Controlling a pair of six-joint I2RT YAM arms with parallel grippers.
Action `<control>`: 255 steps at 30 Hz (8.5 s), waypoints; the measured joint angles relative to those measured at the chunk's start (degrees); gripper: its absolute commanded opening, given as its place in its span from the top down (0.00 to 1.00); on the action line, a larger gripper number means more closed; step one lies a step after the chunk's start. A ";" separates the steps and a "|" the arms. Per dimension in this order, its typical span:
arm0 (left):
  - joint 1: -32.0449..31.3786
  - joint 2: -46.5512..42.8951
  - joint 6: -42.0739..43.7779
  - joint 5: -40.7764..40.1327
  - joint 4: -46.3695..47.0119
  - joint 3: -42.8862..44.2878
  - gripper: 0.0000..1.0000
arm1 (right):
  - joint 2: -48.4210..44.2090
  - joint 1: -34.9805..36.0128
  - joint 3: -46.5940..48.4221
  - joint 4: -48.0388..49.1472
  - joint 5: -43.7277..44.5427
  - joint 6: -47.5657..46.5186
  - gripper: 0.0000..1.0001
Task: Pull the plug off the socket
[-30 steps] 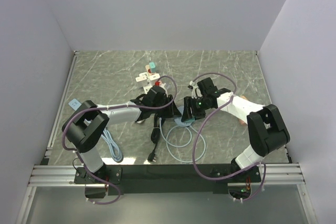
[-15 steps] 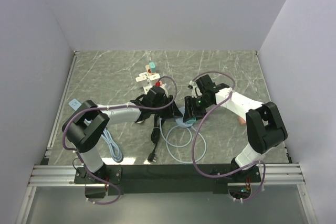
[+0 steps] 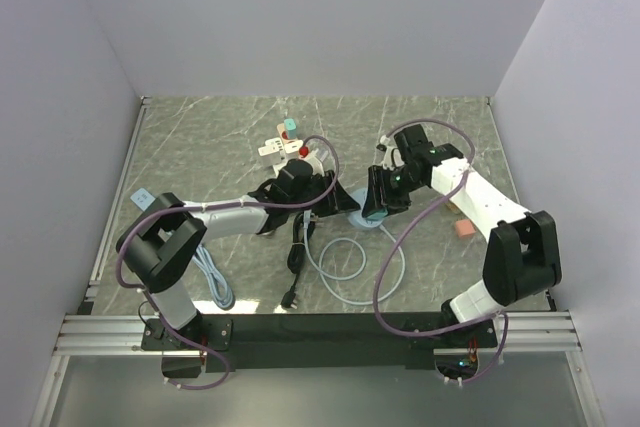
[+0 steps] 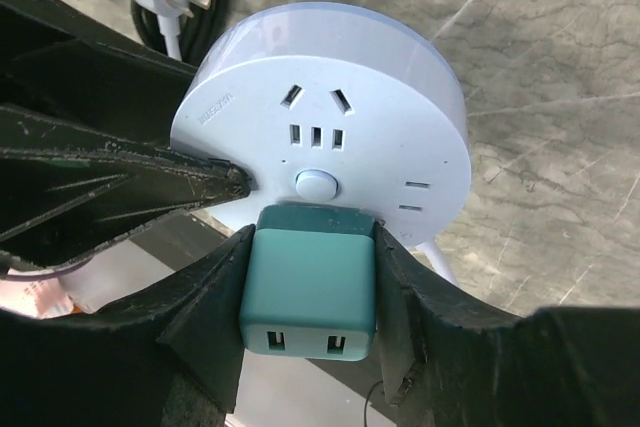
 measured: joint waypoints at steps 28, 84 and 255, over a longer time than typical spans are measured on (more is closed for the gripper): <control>0.76 -6.27 1.07 -2.23 -17.07 -1.49 1.00 | -8.13 -19.91 -6.71 6.14 36.61 17.68 1.00; 67.95 -19.04 15.85 -16.04 -45.42 -0.61 0.01 | -6.10 -9.79 -1.75 10.88 14.80 13.09 0.04; 6.62 4.39 5.73 -12.83 -30.14 14.49 0.02 | 4.57 7.85 -14.38 26.29 -0.50 11.23 1.00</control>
